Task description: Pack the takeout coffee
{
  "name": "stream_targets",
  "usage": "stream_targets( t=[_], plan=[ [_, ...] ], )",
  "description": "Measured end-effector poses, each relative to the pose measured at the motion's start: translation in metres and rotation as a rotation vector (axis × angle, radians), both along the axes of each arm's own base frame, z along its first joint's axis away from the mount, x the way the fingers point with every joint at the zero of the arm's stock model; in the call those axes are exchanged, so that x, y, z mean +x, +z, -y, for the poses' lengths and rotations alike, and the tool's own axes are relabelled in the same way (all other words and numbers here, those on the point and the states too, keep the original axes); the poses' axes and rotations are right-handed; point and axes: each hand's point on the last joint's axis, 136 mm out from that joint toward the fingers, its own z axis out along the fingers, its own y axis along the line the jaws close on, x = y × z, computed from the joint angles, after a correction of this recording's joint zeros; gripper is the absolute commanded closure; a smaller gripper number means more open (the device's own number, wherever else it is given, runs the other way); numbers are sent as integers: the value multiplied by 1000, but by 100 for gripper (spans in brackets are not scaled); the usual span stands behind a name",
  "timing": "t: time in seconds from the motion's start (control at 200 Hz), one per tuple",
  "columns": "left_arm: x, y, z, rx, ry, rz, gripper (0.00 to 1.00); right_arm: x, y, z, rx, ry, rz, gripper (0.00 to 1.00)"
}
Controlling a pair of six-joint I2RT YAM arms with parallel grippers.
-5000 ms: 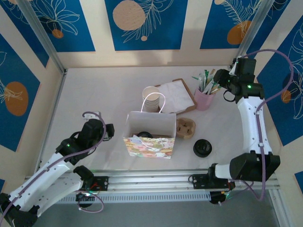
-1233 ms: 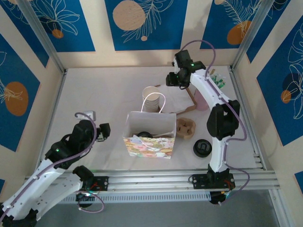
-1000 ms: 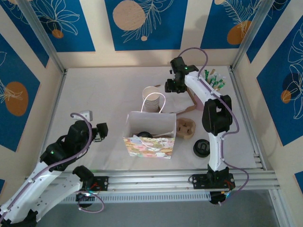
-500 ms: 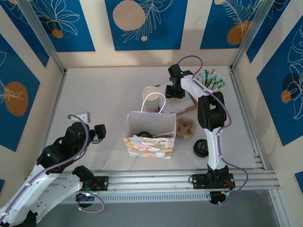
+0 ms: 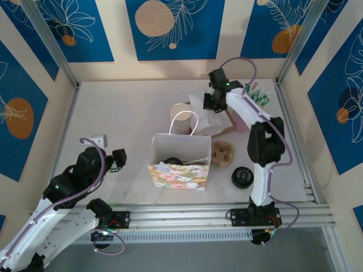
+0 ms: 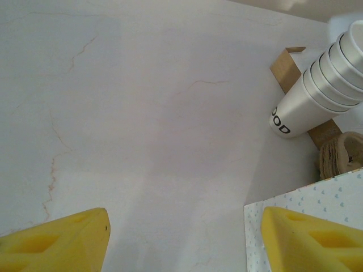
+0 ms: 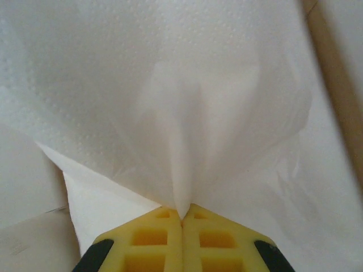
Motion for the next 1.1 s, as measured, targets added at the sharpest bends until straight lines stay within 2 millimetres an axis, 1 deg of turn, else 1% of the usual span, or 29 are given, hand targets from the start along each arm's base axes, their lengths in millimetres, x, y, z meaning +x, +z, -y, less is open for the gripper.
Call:
stream_targets(
  t=[0.05,0.06,0.08,0.09,0.105,0.17,0.175,0.195,0.21,0.245,0.305,0.355,0.375,0.45,0.575,0.625,0.695,0.77,0.87,0.935,1.1],
  plan=[
    [0,0,0,0,0,-1,29,-5,44,-1,28,11,96,100],
    [0,0,0,0,0,0,29,-7,51,-1,33,11,109,100],
    [1,0,1,1,0,-2,29,-11,71,0,45,16,155,100],
    [1,-1,1,2,0,-2,29,-12,77,0,49,16,167,100],
    [1,-1,1,2,0,-3,29,-16,94,1,59,20,205,100],
    [2,-2,2,7,0,-9,29,-35,144,1,88,39,317,100],
    [3,-2,2,8,0,-11,29,-37,150,0,91,42,332,100],
    [3,-3,2,9,0,-12,29,-43,162,-1,95,49,361,100],
    [4,-3,3,10,0,-13,29,-50,175,-2,100,58,394,100],
    [5,-4,4,11,0,-15,29,-64,198,-6,111,77,451,100],
    [7,-3,6,9,-1,-12,29,-90,229,-15,130,120,538,100],
    [9,-4,7,8,-1,-11,29,-110,247,-22,136,158,594,100],
    [10,-4,8,7,-1,-11,29,-121,254,-26,143,181,619,100],
    [13,-5,11,4,-5,-11,29,-155,272,-44,149,268,694,100],
    [17,-9,16,6,-14,-26,29,-207,286,-75,156,425,778,100],
    [18,-9,18,3,-17,-27,29,-222,287,-83,146,469,799,100],
    [19,-10,19,2,-19,-26,29,-236,286,-91,109,513,824,100],
    [21,-9,21,-3,-21,-23,29,-245,284,-98,37,534,859,100],
    [22,-10,23,-3,-25,-28,30,-248,288,-101,-38,542,913,100],
    [22,-12,24,0,-28,-36,30,-242,295,-96,-86,514,951,100],
    [23,-15,26,3,-33,-48,30,-229,319,-81,-169,420,1052,100]
  ],
)
